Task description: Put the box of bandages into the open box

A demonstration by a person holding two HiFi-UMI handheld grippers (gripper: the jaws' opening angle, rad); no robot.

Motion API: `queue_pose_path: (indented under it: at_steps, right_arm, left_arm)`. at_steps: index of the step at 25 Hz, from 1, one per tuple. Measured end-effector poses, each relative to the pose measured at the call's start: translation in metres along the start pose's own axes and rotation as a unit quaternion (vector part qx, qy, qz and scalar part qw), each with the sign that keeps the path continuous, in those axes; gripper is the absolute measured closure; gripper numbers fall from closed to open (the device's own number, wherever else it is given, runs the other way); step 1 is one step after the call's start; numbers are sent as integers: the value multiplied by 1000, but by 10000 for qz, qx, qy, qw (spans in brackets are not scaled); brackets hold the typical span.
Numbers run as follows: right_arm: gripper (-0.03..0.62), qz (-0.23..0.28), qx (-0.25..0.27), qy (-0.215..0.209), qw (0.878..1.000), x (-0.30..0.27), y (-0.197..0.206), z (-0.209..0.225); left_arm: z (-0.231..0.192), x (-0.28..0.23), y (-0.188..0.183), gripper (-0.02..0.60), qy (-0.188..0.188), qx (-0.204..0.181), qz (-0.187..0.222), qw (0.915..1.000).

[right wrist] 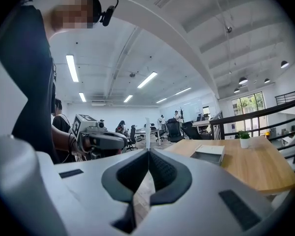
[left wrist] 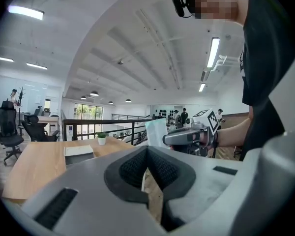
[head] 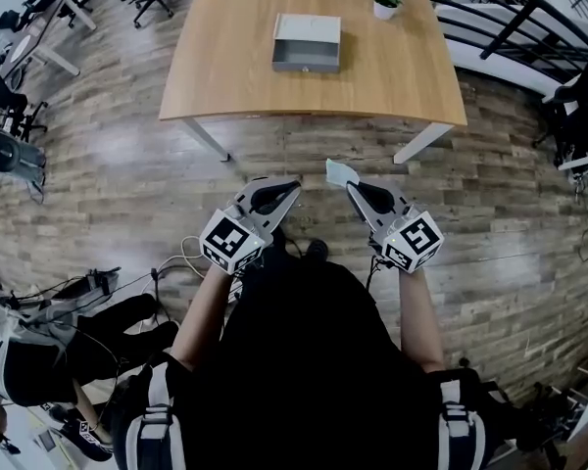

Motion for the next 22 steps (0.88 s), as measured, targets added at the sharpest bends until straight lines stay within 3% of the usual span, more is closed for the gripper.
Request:
queue_pose_path:
  at_steps: [4, 22]
  right_arm:
    - [569, 53, -175, -88, 9998, 0, 0, -1]
    - [569, -123, -96, -229, 9996, -8, 8, -2]
  left_arm:
    - [3, 2, -2, 558, -17, -49, -13, 10000]
    - [-2, 9, 5, 558, -266, 72, 13, 9996]
Point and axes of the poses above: the fingertips, and each gripper's own axes: x backward along the fingers, z to its right, y out of its underside, the point moved 4 cm from there along x, backward along the fingers, and after that the axes turned 2 degrees about -z, right-handed, at the moved point
